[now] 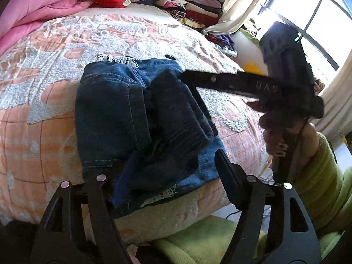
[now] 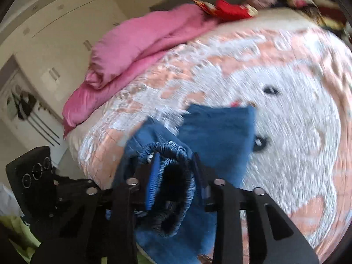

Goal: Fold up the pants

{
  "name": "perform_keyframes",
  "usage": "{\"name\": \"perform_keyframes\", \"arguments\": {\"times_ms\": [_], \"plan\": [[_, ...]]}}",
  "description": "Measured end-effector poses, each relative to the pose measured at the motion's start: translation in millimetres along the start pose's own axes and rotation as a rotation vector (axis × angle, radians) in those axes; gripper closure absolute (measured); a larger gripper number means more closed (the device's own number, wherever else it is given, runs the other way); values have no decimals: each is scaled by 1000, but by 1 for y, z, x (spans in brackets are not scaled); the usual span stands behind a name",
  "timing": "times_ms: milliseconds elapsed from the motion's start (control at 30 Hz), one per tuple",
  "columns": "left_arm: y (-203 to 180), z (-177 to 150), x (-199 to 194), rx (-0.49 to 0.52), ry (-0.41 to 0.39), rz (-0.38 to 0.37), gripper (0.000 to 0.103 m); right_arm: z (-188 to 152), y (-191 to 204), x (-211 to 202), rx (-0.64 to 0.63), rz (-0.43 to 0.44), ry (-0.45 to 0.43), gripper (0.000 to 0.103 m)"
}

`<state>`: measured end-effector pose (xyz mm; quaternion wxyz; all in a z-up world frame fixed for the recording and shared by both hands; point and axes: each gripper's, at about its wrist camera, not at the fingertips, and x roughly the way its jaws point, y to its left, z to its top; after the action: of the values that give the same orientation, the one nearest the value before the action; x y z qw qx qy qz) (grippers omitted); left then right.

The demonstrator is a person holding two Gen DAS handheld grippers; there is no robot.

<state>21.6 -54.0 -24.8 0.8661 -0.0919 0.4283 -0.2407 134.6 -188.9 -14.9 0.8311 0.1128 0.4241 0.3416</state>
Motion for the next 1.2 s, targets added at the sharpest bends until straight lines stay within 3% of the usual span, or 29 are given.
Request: {"name": "perform_keyframes", "arguments": {"times_ms": [33,67,233,567,700,833,933,1033,1100,1200], "plan": [[0,0,0,0,0,-2,40,-3,-4,-1,17,-4,7,43],[0,0,0,1,0,-2,39,-5,-6,-3,26,-14,7,39],[-1,0,-1,1,-2,-1,39,-10,-1,-16,12,-39,-20,25],[-9,-1,-19,26,-33,-24,29,-4,19,-37,-53,-86,-65,12],[-3,5,-45,31,-114,23,25,-5,22,-47,-64,-117,-86,11],[22,11,-63,-24,-165,177,24,-8,38,-54,-118,-105,-99,11],[47,11,-65,-96,-154,256,24,-13,62,-51,-213,-98,-79,16],[60,16,-63,-134,-140,257,29,-25,91,-42,-349,-86,-24,33],[60,23,-59,-119,-122,245,45,-35,108,-37,-442,-82,12,39],[61,36,-50,-109,-92,198,52,-54,131,-26,-570,-73,61,46]]}}
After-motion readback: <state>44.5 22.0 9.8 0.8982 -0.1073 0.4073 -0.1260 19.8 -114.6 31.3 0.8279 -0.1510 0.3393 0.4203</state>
